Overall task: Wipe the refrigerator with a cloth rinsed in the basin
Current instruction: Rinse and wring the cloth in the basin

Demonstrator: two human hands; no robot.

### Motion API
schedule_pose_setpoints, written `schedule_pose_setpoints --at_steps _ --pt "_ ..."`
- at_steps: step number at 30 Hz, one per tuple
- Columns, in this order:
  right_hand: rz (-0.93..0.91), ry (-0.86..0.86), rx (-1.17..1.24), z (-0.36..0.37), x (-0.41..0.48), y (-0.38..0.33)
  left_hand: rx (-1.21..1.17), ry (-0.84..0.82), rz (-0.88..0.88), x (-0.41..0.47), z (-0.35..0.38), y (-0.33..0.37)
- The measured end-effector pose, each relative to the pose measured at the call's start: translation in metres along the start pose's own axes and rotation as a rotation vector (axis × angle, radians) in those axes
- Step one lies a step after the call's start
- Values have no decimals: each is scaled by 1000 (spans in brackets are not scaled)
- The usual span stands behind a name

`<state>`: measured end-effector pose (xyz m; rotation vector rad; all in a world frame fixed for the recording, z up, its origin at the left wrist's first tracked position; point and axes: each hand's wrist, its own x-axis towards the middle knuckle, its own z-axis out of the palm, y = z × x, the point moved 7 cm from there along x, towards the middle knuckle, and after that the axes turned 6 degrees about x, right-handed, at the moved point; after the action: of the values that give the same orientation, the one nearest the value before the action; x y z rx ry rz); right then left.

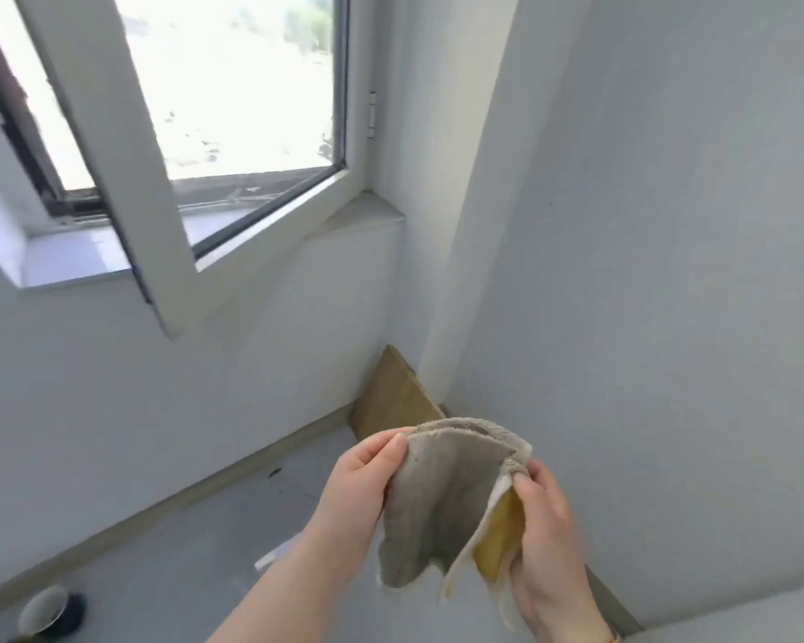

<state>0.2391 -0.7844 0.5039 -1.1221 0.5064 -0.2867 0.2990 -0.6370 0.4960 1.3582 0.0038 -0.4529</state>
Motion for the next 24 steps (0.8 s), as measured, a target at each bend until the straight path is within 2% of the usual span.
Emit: schedule_pose_setpoints --at_steps 2,4,7,9,12,15,18,21,24 --pt "148 -108 97 34 -12 28 -84 153 13 -21 -52 5" --pt "281 -249 94 82 -37 60 -141 305 45 -56 -113 8" --pt "387 -416 95 142 -83 99 -185 419 58 -113 -181 4" --pt "445 -479 101 177 -118 123 -210 404 43 -155 -217 -7" --pt "606 -664 72 238 -202 175 -270 390 -9 -239 -275 -37" --pt "768 -822 50 277 -279 221 -328 598 -69 -306 -334 -72" --pt "704 -904 -188 300 -331 276 -347 824 -98 -364 -397 -109" --pt "683 -1012 -440 308 -363 336 -341 981 -198 -404 -444 -150" --pt "625 -996 -630 320 -377 393 -286 1092 -291 -428 -482 -189"
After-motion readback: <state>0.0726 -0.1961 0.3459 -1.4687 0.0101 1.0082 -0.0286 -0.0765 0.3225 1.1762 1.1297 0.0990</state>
